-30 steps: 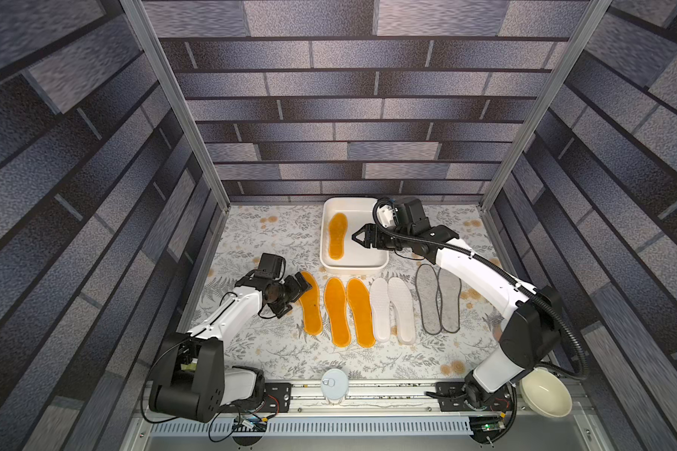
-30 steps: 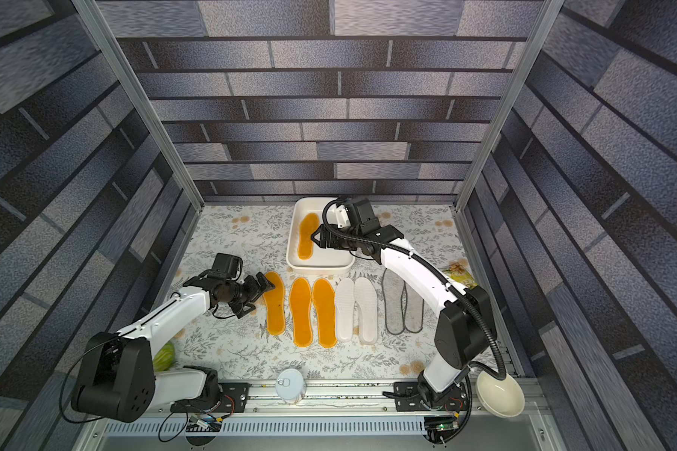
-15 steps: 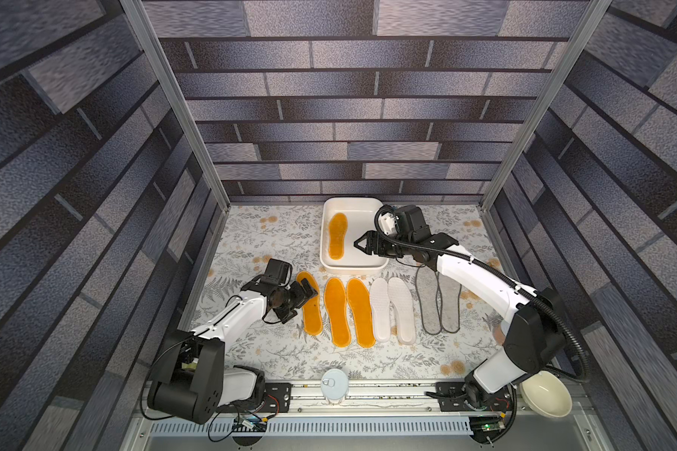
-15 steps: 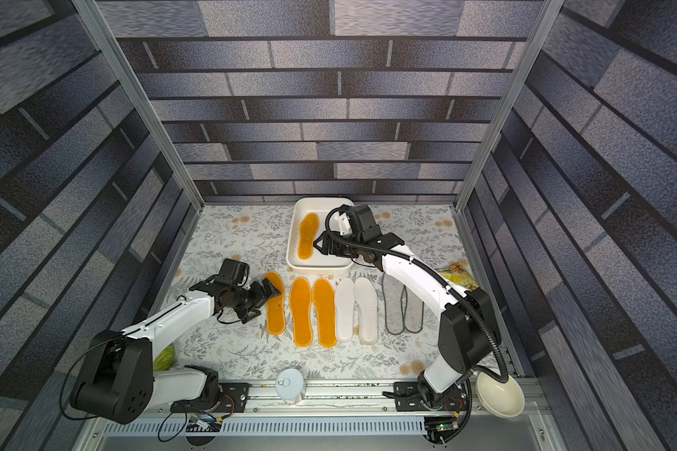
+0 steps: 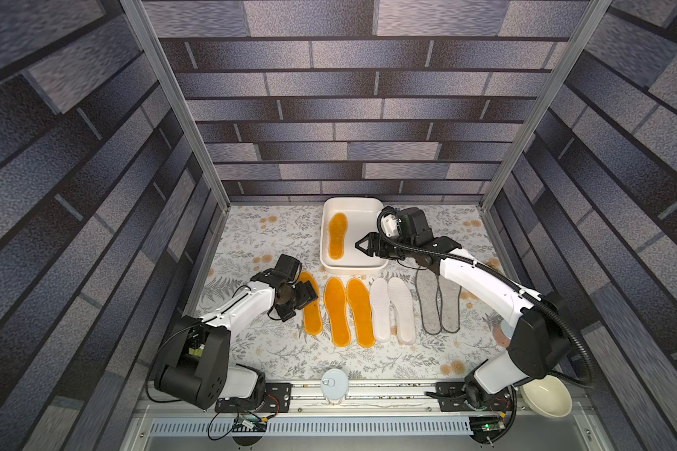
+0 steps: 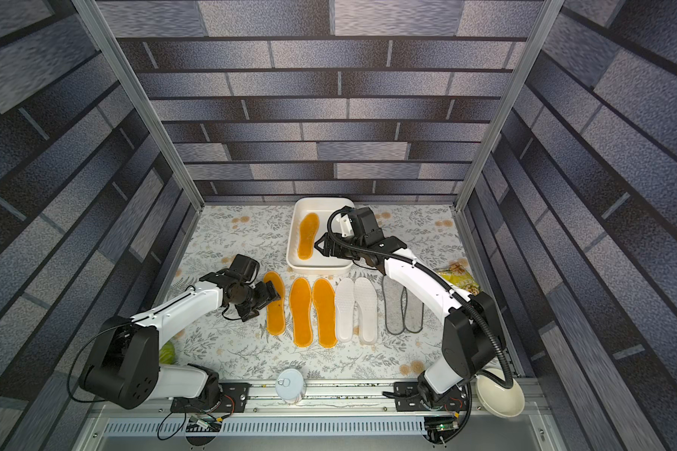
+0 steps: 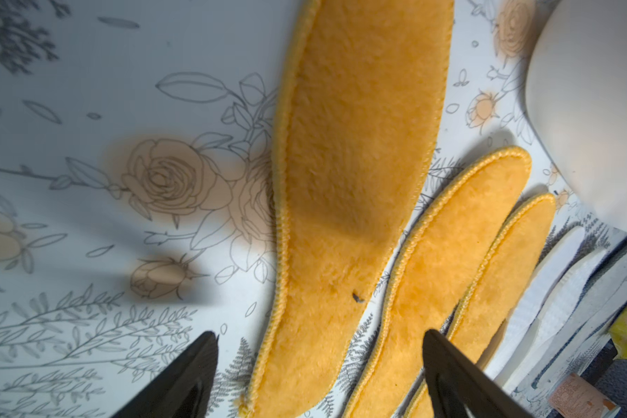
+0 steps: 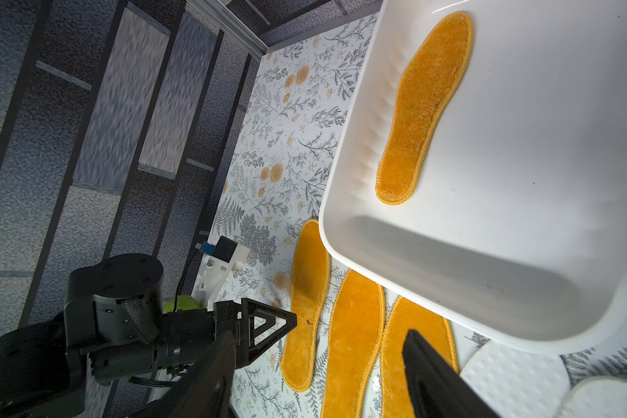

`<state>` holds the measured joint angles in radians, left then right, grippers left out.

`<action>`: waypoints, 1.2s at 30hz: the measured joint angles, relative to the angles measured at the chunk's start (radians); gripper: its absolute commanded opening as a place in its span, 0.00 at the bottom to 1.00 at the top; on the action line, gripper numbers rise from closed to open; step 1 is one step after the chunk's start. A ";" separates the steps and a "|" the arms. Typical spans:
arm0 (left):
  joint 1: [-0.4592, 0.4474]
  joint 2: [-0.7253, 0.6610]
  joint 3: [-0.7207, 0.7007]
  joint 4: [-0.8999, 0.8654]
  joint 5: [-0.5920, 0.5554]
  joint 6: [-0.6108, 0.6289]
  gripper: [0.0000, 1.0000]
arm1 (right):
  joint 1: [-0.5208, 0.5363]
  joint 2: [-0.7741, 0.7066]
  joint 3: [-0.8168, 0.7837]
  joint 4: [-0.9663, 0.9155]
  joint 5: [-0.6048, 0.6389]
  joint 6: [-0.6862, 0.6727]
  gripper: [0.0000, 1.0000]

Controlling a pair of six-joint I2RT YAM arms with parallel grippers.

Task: Put the insoles into the storage box
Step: Pick up the insole from the center of the board.

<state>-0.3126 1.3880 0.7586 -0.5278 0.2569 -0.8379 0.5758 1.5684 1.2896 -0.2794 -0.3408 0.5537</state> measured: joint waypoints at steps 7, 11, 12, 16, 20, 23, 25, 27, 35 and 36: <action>-0.001 0.070 0.021 0.002 -0.003 0.024 0.87 | 0.000 0.000 -0.012 0.000 0.000 0.007 0.75; 0.000 0.107 0.039 0.023 0.001 0.043 0.87 | 0.000 0.000 -0.012 0.001 0.000 0.007 0.75; 0.001 0.115 0.043 0.026 0.003 0.046 0.87 | 0.000 0.000 -0.012 0.001 0.000 0.007 0.75; 0.010 0.138 0.064 0.034 0.004 0.056 0.86 | 0.000 0.000 -0.014 0.008 0.000 0.011 0.75; 0.012 0.174 0.103 0.014 -0.018 0.082 0.84 | 0.000 0.000 -0.018 0.022 -0.001 0.014 0.75; 0.011 0.202 0.135 -0.015 -0.042 0.108 0.83 | 0.000 0.000 -0.018 0.024 -0.002 0.015 0.75; 0.002 0.224 0.161 -0.043 -0.060 0.129 0.83 | 0.000 0.000 -0.018 0.025 -0.005 0.018 0.75; -0.009 0.248 0.186 -0.071 -0.076 0.145 0.84 | 0.000 0.000 -0.018 0.030 -0.008 0.020 0.75; -0.043 0.288 0.227 -0.117 -0.124 0.169 0.77 | 0.000 0.006 -0.018 0.046 -0.024 0.033 0.75; -0.046 0.293 0.232 -0.122 -0.128 0.169 0.76 | 0.000 0.006 -0.018 0.046 -0.025 0.033 0.75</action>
<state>-0.3588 1.6810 0.9901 -0.6502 0.1287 -0.6685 0.5758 1.5749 1.2720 -0.2333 -0.3656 0.5865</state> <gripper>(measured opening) 0.782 0.746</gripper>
